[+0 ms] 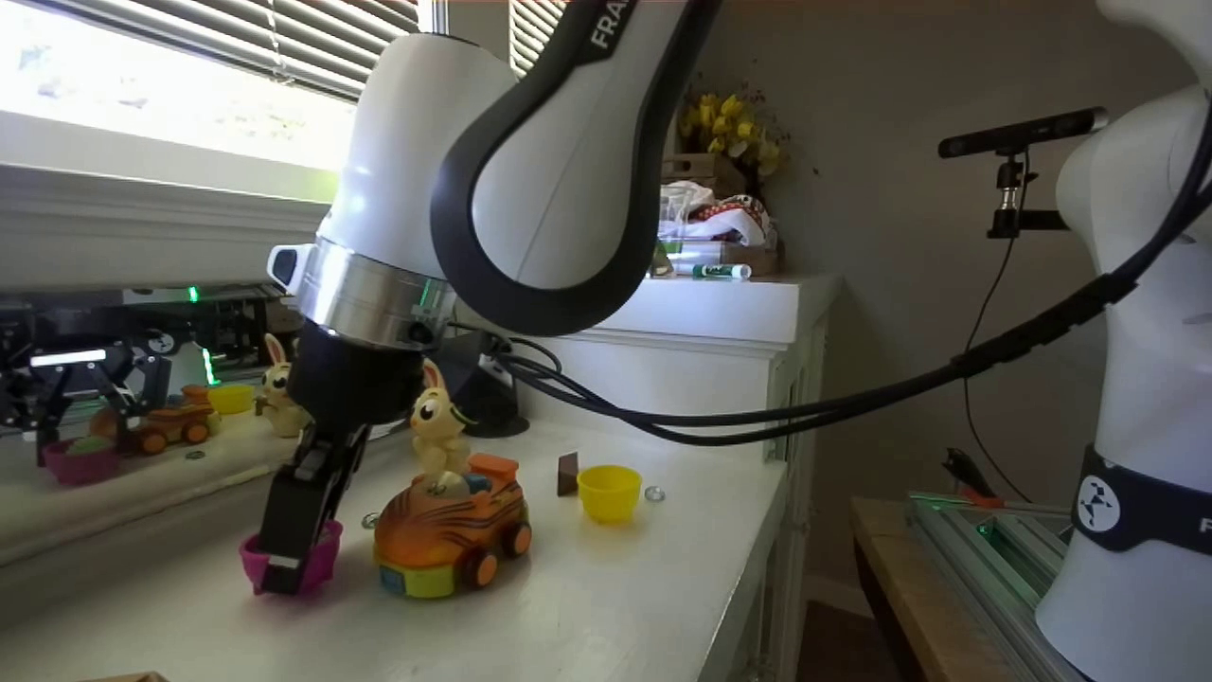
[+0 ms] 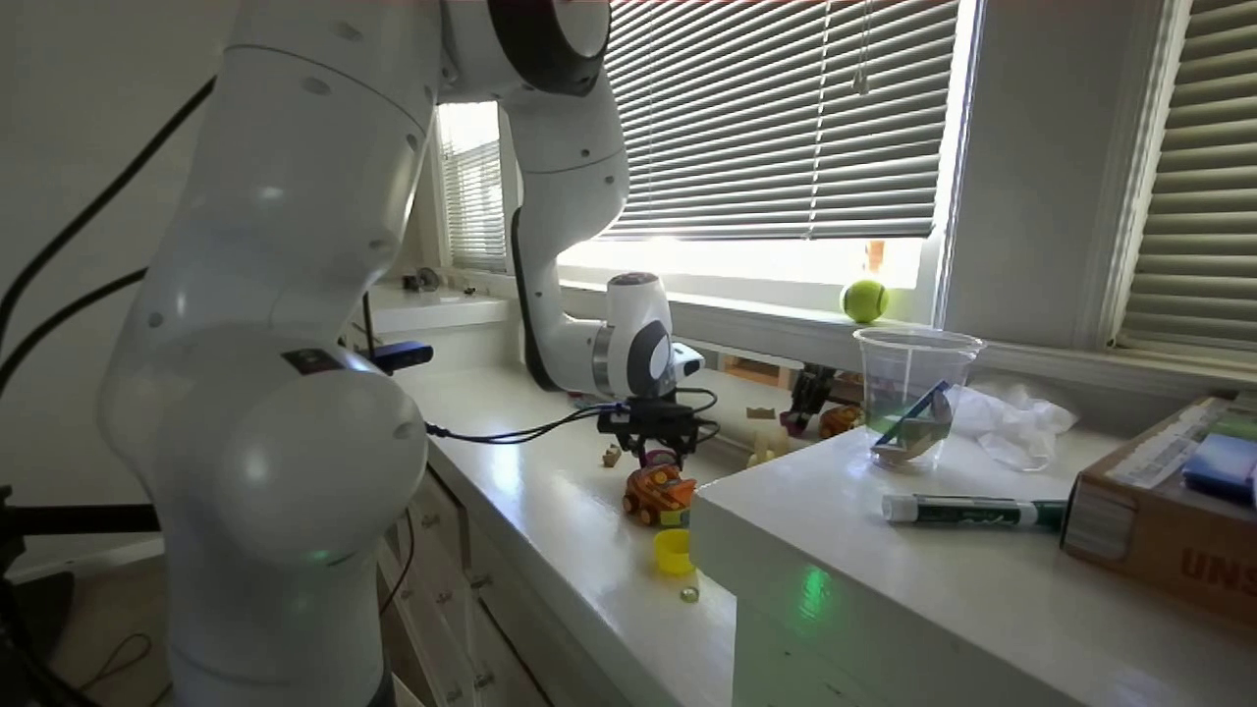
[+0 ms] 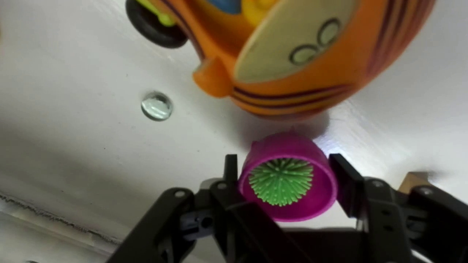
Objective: Put the pink bowl and tennis ball on top of the counter on the left.
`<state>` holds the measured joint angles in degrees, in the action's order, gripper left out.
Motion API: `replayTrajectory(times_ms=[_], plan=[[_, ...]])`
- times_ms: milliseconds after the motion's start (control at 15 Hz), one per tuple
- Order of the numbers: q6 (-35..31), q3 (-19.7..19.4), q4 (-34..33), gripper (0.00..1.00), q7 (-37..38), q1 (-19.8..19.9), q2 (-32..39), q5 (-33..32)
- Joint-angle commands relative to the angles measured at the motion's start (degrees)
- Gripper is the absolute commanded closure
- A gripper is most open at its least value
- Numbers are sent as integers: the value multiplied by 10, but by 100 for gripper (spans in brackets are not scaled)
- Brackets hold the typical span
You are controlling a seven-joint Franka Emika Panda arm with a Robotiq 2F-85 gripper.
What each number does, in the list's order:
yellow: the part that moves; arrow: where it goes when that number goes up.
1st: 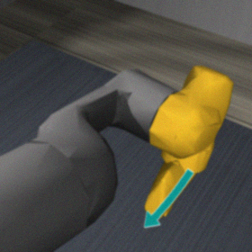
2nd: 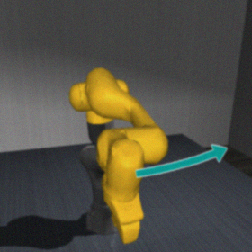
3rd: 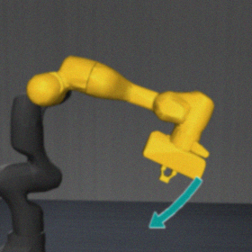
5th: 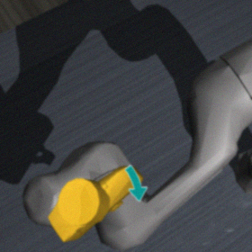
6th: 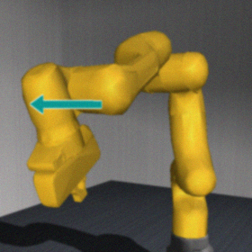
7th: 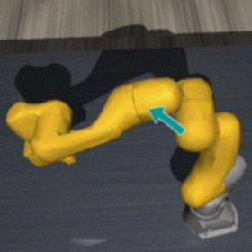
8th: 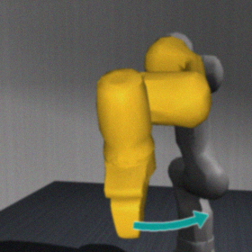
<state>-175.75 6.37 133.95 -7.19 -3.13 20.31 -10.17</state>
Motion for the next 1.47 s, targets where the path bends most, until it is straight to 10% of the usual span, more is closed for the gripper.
replayTrajectory(times_ms=[0,200,267,467,800,1133,1400], plan=[[-15,3,-11,62,-23,6,14,2],[-14,1,-11,61,-27,4,13,1],[-9,9,-11,12,-28,9,10,7],[3,7,-3,0,-20,3,-15,9],[44,-3,18,0,2,-9,-90,11],[115,-124,18,0,186,-75,-183,-105],[234,-139,1,0,337,-69,-247,-194]])
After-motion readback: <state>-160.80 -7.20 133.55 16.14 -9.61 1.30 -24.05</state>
